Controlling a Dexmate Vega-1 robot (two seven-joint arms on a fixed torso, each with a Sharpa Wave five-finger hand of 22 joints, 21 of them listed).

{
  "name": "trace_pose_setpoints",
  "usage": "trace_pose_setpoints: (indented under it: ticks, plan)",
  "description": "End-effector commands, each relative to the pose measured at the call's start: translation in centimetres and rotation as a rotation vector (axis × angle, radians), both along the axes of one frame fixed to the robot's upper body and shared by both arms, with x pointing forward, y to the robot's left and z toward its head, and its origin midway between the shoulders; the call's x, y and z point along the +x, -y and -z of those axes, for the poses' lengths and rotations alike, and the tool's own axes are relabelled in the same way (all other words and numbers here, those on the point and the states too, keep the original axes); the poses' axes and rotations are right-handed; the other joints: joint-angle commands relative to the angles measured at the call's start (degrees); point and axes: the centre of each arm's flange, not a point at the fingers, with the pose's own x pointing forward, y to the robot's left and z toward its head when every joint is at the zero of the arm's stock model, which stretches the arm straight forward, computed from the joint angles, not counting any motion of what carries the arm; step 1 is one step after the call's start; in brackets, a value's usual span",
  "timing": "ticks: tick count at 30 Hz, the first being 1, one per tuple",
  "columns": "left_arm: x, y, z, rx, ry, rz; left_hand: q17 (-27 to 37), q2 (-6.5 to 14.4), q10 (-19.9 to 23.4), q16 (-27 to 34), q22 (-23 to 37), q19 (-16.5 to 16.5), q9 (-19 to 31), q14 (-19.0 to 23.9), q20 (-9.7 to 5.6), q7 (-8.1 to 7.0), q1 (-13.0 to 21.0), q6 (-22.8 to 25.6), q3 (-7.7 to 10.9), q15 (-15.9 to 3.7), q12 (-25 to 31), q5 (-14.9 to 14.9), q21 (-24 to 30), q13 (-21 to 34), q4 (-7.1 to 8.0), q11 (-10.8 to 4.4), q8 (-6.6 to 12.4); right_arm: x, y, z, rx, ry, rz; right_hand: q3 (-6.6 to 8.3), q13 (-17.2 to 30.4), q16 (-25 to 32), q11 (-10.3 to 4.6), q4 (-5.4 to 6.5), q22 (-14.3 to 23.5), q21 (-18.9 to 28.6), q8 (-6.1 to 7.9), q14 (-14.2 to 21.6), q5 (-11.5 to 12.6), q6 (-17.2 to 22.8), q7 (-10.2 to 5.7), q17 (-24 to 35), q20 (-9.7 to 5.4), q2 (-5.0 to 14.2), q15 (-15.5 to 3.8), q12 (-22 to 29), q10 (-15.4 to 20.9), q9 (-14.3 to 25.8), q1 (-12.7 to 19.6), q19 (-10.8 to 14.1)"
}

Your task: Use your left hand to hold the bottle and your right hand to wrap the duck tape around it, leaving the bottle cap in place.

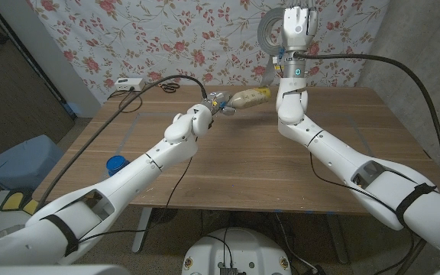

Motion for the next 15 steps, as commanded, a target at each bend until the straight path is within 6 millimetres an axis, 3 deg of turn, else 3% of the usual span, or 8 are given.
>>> trace_pose_setpoints:
  ticks: [1,15]
  plan:
    - [0.1,0.1,-0.6,-0.122,0.040,-0.003,0.1,6.6,0.0,0.4,0.3,0.4,0.1,0.5,0.03,1.13,-4.1,0.8,4.79,-2.39,0.6,-0.3,0.6,0.1,3.98,-0.43,0.50,-1.3,-0.2,2.4,0.003,0.033,-0.040,-0.17,4.7,-0.3,-6.76,-0.05,-0.1,0.3,0.25,3.3,0.4,8.9,-4.29,0.1,-1.07,8.53,-6.87,0.3,10.0,0.3,9.0,0.5]
    - [0.4,-0.6,-1.6,-0.304,-0.064,0.041,0.1,6.6,0.5,1.0,0.2,0.6,-0.1,1.1,0.37,1.78,-3.8,0.8,5.54,-2.31,0.7,-1.3,1.8,0.1,3.69,-0.08,0.81,-1.1,1.0,5.0,0.049,0.058,-0.082,-0.35,3.7,-1.1,-6.60,-0.14,-0.5,1.1,-0.16,3.8,1.2,9.3,-4.35,-0.3,-0.90,8.17,-6.87,-0.5,10.6,-0.2,9.0,0.7]
